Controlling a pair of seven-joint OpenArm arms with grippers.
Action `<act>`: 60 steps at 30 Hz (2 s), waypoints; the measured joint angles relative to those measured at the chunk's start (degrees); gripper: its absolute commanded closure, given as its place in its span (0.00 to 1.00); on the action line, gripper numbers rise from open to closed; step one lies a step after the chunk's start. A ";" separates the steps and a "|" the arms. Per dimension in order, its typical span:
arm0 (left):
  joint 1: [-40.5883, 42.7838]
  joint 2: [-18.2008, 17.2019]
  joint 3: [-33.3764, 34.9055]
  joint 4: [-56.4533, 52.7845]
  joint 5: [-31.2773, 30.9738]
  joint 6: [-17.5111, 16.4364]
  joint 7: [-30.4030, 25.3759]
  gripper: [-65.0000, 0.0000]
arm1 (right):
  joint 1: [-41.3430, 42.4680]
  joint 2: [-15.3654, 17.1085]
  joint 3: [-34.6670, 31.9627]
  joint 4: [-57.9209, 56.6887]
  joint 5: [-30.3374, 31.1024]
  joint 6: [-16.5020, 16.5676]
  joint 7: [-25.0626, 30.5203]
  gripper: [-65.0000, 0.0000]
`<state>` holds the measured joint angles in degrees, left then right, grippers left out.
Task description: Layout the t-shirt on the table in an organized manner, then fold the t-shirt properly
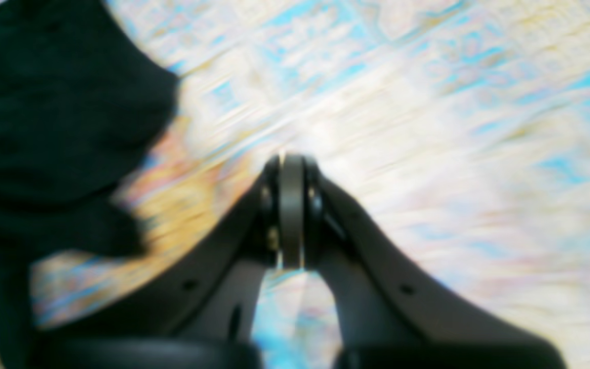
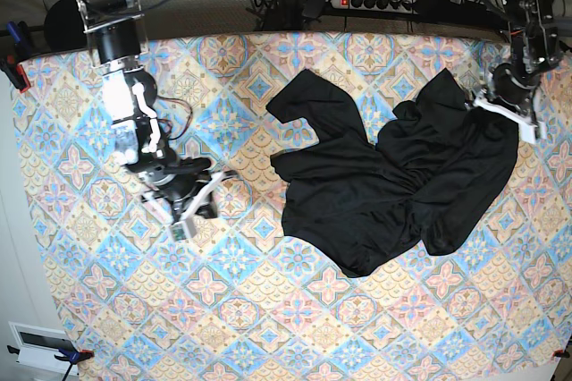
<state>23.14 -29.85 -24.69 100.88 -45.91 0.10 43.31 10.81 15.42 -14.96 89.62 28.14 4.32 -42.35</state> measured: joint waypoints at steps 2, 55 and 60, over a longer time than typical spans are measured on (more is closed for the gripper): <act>-0.31 -0.61 -2.80 1.66 0.22 -0.09 -0.61 0.63 | -0.31 -1.05 -0.59 -0.09 1.07 0.87 0.04 0.95; -36.79 4.83 20.04 -26.62 20.87 -0.11 6.36 0.63 | 8.26 -11.19 -18.23 -16.46 -0.04 -0.22 -0.94 1.00; -36.02 5.14 19.87 -22.23 20.96 -0.02 6.16 0.63 | 5.44 -6.45 -12.13 -2.38 0.59 -0.11 -2.45 1.00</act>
<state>-12.88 -24.71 -4.82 78.65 -24.95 0.08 49.47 16.25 8.97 -27.09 87.24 28.73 4.21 -44.80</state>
